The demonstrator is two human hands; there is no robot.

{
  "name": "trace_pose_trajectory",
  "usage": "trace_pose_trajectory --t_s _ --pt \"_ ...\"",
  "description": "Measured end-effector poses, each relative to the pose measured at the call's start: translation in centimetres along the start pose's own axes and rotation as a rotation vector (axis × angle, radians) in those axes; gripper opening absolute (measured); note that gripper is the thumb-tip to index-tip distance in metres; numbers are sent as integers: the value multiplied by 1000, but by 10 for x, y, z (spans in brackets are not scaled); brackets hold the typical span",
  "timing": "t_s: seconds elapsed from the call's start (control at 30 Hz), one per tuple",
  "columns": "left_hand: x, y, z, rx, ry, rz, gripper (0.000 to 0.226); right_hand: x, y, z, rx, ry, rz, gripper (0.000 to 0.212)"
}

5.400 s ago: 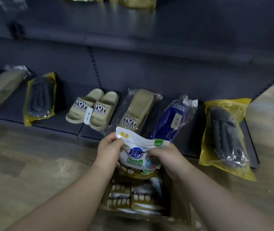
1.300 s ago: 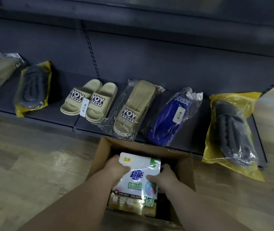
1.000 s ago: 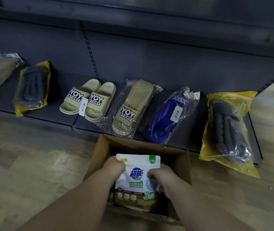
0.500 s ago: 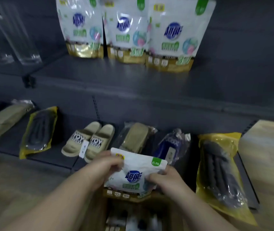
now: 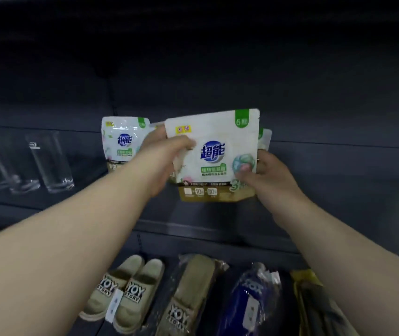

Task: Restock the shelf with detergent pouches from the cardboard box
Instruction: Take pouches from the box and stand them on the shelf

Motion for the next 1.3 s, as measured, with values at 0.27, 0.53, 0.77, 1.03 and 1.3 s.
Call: trace_pose_trajectory --t_s 0.27,0.53,0.77,1.03,1.3 --pt "101 32 22 -69 -597 94 24 -68 2 -3 73 132 -83 43" --pt "112 32 -73 152 -756 -11 27 -81 4 100 -119 243 -110 42" --pt "129 39 -162 287 -694 -6 45 -100 -13 171 -198 290 -158 45" --pt "130 29 -152 201 -707 -6 41 -108 -35 182 -150 312 -181 43" --pt "134 32 -161 265 -733 -44 55 -112 -35 181 -202 292 -176 46"
Point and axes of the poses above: each hand's wrist, its own y-axis away from the middle knuckle, its own z-axis out of the back of the hand, x = y × z, the point moved 9 cm from there along -y, towards the middle knuckle, and after that the axes turned 7 degrees about -z, right-handed, at the moved point
